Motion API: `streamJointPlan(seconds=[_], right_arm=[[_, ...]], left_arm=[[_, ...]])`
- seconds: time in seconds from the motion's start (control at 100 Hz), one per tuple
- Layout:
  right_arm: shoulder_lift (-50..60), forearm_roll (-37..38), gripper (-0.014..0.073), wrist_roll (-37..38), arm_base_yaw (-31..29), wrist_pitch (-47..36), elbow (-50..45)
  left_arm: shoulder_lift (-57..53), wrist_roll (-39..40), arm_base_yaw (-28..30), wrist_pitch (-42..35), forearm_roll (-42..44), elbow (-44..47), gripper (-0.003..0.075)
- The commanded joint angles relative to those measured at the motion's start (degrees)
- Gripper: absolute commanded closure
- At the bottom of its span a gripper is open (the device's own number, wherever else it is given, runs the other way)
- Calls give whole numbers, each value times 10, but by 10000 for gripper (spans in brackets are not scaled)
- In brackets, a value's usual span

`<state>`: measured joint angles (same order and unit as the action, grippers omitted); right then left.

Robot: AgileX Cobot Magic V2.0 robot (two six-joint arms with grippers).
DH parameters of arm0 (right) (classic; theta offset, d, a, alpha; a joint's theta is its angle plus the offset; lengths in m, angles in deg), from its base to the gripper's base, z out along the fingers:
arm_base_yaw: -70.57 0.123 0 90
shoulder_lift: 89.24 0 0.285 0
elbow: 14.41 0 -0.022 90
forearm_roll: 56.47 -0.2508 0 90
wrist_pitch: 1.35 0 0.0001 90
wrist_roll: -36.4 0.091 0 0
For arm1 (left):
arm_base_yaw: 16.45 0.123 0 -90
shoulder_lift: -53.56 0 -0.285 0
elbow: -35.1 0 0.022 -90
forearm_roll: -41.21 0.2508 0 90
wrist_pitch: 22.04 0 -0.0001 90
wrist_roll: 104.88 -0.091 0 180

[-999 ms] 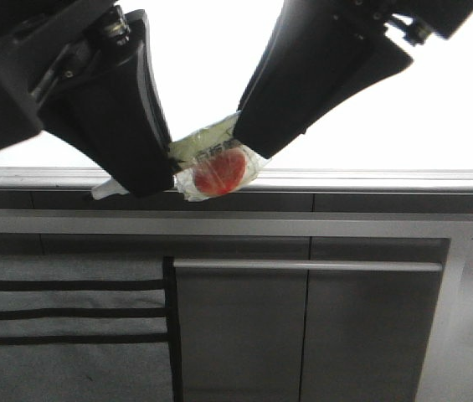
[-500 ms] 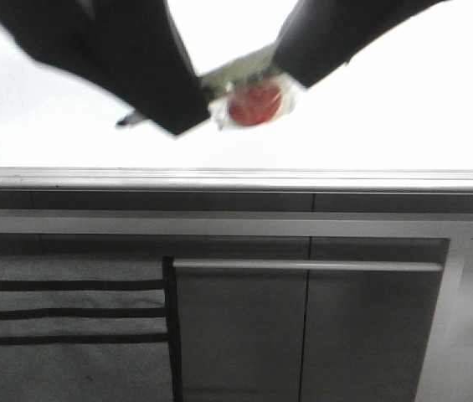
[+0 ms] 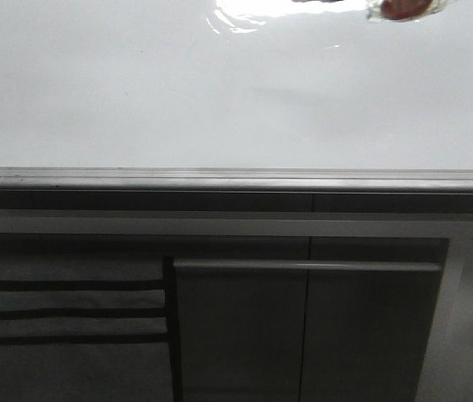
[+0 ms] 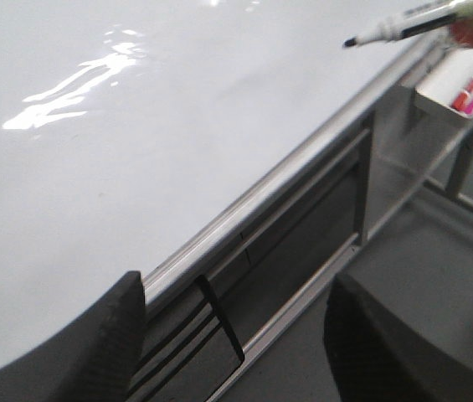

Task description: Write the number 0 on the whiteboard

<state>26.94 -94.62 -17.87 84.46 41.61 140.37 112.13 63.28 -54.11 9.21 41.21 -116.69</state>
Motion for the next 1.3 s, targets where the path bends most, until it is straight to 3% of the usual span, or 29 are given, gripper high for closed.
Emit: streamJointPlan(seconds=[0.0,0.08,0.25,0.49,0.929,1.059,1.289], right_arm=[[23,-74,606,19,-24,-77,-17],[23,-122,606,19,-24,-80,-38],[-7,-135,606,41,-23,-80,-35],[-143,-45,606,129,-23,-13,85],[-354,7,606,155,-1,66,264],[-361,89,606,207,-9,103,269],[-327,88,606,217,-17,98,325]], left_arm=[[-45,70,33,-88,-6,36,292],[-73,107,65,-119,-6,76,292],[-94,118,113,-146,-21,124,292],[-86,118,147,-153,-23,125,292],[-84,118,148,-177,-22,125,292],[-84,118,148,-174,-16,125,292],[-84,118,148,-174,-15,125,292]])
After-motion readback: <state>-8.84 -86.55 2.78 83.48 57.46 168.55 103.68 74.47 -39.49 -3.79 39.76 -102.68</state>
